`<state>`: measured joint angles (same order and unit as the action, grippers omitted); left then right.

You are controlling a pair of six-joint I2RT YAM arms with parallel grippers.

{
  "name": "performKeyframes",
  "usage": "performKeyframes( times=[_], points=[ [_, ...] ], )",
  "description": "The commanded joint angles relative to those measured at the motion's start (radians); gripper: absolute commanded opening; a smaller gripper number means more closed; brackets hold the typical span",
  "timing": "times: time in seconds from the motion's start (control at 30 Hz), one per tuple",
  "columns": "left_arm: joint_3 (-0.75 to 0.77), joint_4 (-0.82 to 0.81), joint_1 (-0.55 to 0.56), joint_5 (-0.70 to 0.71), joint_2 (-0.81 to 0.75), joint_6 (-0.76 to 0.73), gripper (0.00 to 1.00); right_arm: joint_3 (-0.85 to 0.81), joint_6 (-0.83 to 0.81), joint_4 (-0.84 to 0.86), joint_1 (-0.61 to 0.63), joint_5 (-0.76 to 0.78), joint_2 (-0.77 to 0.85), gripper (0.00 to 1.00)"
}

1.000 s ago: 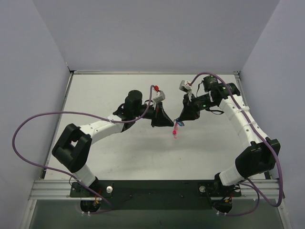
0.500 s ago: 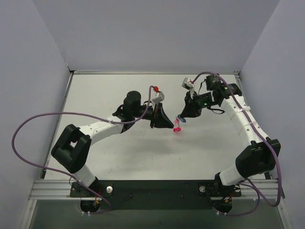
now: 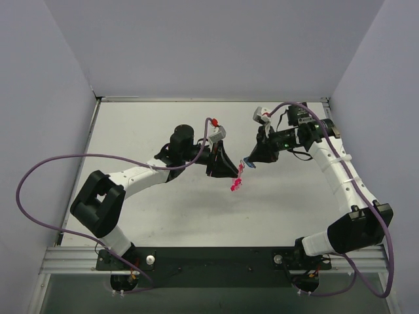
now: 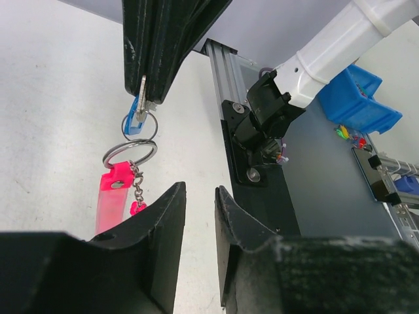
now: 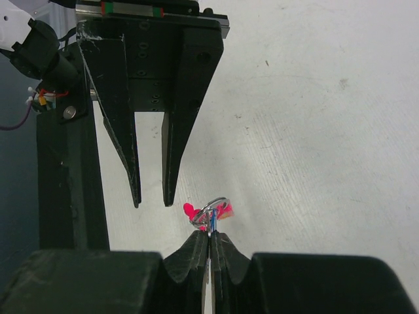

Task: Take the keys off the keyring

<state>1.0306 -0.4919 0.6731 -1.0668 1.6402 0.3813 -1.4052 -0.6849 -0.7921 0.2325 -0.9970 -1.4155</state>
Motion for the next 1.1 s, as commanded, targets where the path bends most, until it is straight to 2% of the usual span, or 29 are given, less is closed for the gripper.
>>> performKeyframes(
  times=[0.0,0.27,1.07],
  points=[
    [0.022,0.001,0.000,0.014,-0.036,-0.021,0.36,0.009,-0.019,-0.002,0.005,-0.037,0.018,0.00],
    [0.026,-0.028,0.005,0.005,-0.033,0.007,0.42,0.006,-0.010,0.004,0.056,0.001,0.003,0.00],
    [0.071,0.107,0.005,0.097,-0.033,-0.091,0.50,-0.001,0.107,0.079,0.111,0.052,-0.005,0.00]
  ],
)
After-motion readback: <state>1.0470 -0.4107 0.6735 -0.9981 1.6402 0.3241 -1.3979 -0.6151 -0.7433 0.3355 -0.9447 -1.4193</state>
